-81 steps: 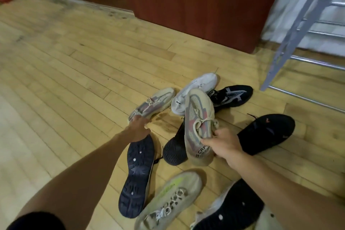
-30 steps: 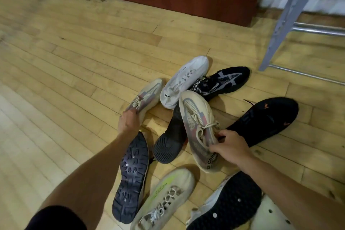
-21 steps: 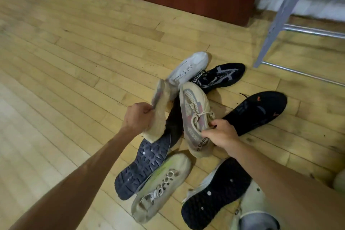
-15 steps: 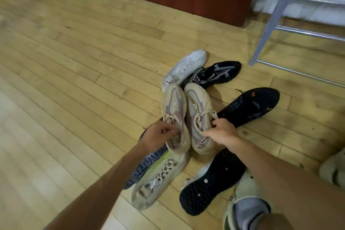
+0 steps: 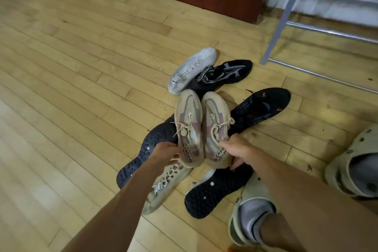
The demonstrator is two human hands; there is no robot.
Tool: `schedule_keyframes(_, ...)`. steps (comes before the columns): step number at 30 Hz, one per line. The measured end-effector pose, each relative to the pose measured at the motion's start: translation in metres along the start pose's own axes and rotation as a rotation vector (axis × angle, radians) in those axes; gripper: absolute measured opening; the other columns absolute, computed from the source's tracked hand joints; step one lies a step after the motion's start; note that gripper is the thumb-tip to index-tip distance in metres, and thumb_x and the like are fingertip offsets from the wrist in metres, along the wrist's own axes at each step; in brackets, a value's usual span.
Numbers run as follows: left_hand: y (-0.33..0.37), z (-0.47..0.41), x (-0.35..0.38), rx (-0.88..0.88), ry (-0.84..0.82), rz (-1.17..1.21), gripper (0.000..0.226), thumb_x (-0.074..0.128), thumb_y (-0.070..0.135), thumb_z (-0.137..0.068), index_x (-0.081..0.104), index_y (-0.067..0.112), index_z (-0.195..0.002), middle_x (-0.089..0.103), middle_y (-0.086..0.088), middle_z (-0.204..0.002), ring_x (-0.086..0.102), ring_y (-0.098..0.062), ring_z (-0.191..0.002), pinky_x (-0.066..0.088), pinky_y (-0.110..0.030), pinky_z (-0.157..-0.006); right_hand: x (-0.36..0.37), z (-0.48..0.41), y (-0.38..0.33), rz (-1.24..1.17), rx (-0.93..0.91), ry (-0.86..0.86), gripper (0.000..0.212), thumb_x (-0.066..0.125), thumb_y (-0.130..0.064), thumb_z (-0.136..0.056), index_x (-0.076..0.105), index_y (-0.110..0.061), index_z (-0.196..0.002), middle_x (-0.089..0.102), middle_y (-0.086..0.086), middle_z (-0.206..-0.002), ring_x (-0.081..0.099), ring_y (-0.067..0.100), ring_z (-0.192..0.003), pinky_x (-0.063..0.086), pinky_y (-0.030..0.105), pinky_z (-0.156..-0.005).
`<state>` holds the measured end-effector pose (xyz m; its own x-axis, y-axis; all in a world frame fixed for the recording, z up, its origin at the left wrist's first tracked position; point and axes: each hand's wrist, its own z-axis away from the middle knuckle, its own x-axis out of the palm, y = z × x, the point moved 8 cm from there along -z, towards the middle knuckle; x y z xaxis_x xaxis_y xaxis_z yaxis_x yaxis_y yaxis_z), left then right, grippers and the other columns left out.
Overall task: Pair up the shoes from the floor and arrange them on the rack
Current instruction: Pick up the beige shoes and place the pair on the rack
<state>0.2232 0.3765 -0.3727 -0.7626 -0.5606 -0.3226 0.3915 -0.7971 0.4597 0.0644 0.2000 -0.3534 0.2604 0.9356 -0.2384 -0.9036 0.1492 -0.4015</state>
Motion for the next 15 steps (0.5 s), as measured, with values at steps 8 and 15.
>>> schedule_keyframes(8, -0.006, 0.023, 0.035, -0.090, 0.023, 0.189, 0.018, 0.078, 0.016, -0.077, 0.062, 0.007, -0.077, 0.065, -0.004, -0.068, 0.057, -0.016, -0.063, 0.047, -0.027, -0.056, -0.015, 0.001, 0.011, -0.102, 0.011, 0.037, 0.060, 0.075, -0.020, -0.082, 0.048, -0.006, -0.134, 0.050, 0.015, -0.138, 0.057, 0.036, -0.117, 0.062, 0.042, -0.066)
schedule_keyframes(15, 0.046, 0.052, 0.011, 0.140, 0.094, 0.049, 0.029, 0.085, 0.020, -0.067, 0.075, -0.003, -0.083, 0.074, -0.017, -0.080, 0.069, -0.026, -0.066, 0.060, -0.033, -0.065, -0.031, 0.025, 0.006, 0.066, -0.024, 0.125, 0.040, 0.069, -0.013, -0.087, 0.055, 0.002, -0.122, 0.058, 0.020, -0.127, 0.061, 0.039, -0.109, 0.060, 0.049, -0.078)
